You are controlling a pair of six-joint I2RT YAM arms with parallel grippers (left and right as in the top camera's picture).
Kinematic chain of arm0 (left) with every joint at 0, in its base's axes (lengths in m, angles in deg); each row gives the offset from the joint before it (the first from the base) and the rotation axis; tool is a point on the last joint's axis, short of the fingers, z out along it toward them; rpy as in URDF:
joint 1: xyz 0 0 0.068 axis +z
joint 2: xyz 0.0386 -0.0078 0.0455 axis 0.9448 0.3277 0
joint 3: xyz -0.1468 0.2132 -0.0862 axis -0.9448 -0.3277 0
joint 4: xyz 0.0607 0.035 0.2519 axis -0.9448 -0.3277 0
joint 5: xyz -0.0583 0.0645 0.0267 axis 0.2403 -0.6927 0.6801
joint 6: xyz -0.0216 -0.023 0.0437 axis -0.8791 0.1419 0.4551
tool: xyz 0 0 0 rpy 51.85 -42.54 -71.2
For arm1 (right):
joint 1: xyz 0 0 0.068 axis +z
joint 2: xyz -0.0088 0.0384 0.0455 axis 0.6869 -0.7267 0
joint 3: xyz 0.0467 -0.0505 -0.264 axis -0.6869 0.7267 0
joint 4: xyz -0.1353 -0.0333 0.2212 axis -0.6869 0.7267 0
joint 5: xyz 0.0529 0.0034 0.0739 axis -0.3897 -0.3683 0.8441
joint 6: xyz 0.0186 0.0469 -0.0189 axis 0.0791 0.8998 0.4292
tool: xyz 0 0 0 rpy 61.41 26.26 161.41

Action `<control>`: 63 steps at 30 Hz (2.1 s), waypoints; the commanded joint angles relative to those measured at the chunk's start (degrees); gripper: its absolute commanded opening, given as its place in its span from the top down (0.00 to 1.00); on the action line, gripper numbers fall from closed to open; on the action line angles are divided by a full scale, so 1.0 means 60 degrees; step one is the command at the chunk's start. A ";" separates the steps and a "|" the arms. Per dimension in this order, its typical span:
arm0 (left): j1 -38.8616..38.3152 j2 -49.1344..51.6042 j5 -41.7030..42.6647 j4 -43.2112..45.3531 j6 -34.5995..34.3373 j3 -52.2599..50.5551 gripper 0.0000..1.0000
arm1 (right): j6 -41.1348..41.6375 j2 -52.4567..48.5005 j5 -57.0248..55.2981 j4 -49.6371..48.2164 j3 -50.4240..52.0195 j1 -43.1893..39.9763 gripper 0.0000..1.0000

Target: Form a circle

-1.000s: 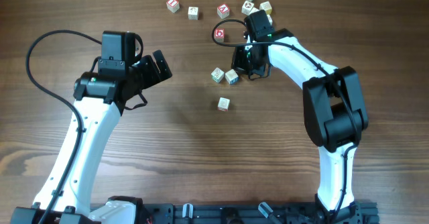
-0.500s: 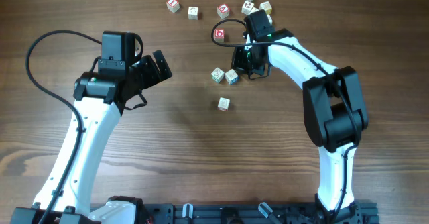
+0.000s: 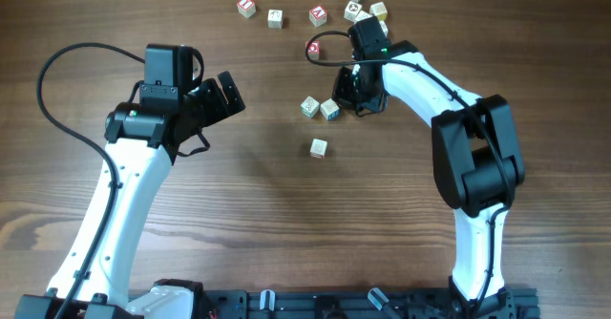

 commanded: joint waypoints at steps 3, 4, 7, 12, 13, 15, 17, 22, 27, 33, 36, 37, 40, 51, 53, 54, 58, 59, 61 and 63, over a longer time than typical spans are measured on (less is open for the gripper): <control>0.0051 0.0062 0.0080 0.0018 -0.0080 0.0062 0.00 | 0.0321 -0.0142 -0.0189 0.0270 0.0066 0.0058 0.95; 0.0051 0.0062 0.0080 0.0018 -0.0080 0.0062 0.00 | 0.0321 -0.0142 -0.0153 0.0291 0.0066 0.0058 0.95; 0.0051 0.0062 0.0080 0.0018 -0.0080 0.0062 0.00 | 0.0368 -0.0142 -0.0051 0.0339 0.0066 0.0058 0.95; 0.0051 0.0062 0.0080 0.0018 -0.0080 0.0062 0.00 | 0.0532 -0.0142 -0.0004 0.0474 0.0066 0.0058 0.96; 0.0051 0.0062 0.0080 0.0018 -0.0080 0.0062 0.00 | 0.0528 -0.0142 0.0025 0.0474 0.0066 0.0058 0.95; 0.0051 0.0062 0.0080 0.0018 -0.0080 0.0062 0.00 | 0.0528 -0.0142 0.0131 0.0474 0.0066 0.0058 0.95; 0.0051 0.0062 0.0080 0.0018 -0.0080 0.0062 0.00 | 0.0532 -0.0142 0.0131 0.0477 0.0066 0.0058 0.95; 0.0051 0.0062 0.0080 0.0018 -0.0080 0.0062 0.00 | 0.0528 -0.0142 0.0131 0.0514 0.0066 0.0058 0.95; 0.0051 0.0062 0.0080 0.0018 -0.0080 0.0062 0.00 | 0.0528 -0.0142 0.0131 0.0546 0.0066 0.0058 0.95; 0.0051 0.0062 0.0080 0.0018 -0.0080 0.0062 0.00 | 0.0532 -0.0142 0.0131 0.0554 0.0066 0.0058 0.95; 0.0051 0.0062 0.0080 0.0018 -0.0080 0.0062 0.00 | 0.0532 -0.0142 0.0160 0.0554 0.0066 0.0058 0.96; 0.0051 0.0062 0.0080 0.0018 -0.0080 0.0062 0.00 | 0.0528 -0.0142 0.0168 0.0554 0.0066 0.0058 0.95; 0.0051 0.0062 0.0080 0.0018 -0.0080 0.0062 0.00 | 0.0532 -0.0142 0.0164 0.0554 0.0066 0.0058 0.95; 0.0051 0.0062 0.0080 0.0018 -0.0080 0.0062 0.00 | 0.0758 -0.0142 0.0160 0.0681 0.0066 0.0058 0.95; 0.0051 0.0062 0.0080 0.0018 -0.0080 0.0062 0.00 | 0.0772 -0.0142 0.0157 0.0696 0.0066 0.0058 0.95; 0.0051 0.0062 0.0080 0.0018 -0.0080 0.0062 0.00 | 0.0776 -0.0142 0.0157 0.0707 0.0066 0.0058 0.95; 0.0051 0.0062 0.0080 0.0018 -0.0080 0.0062 0.00 | 0.0780 -0.0142 0.0157 0.0725 0.0066 0.0055 0.95; 0.0051 0.0062 0.0080 0.0018 -0.0080 0.0062 0.00 | 0.0780 -0.0142 0.0157 0.0725 0.0066 0.0055 0.95; 0.0051 0.0062 0.0080 0.0018 -0.0080 0.0062 0.00 | 0.0783 -0.0142 0.0157 0.0725 0.0066 0.0055 0.95; 0.0051 0.0062 0.0080 0.0018 -0.0080 0.0062 0.00 | 0.0780 -0.0142 0.0153 0.0725 0.0066 0.0055 0.95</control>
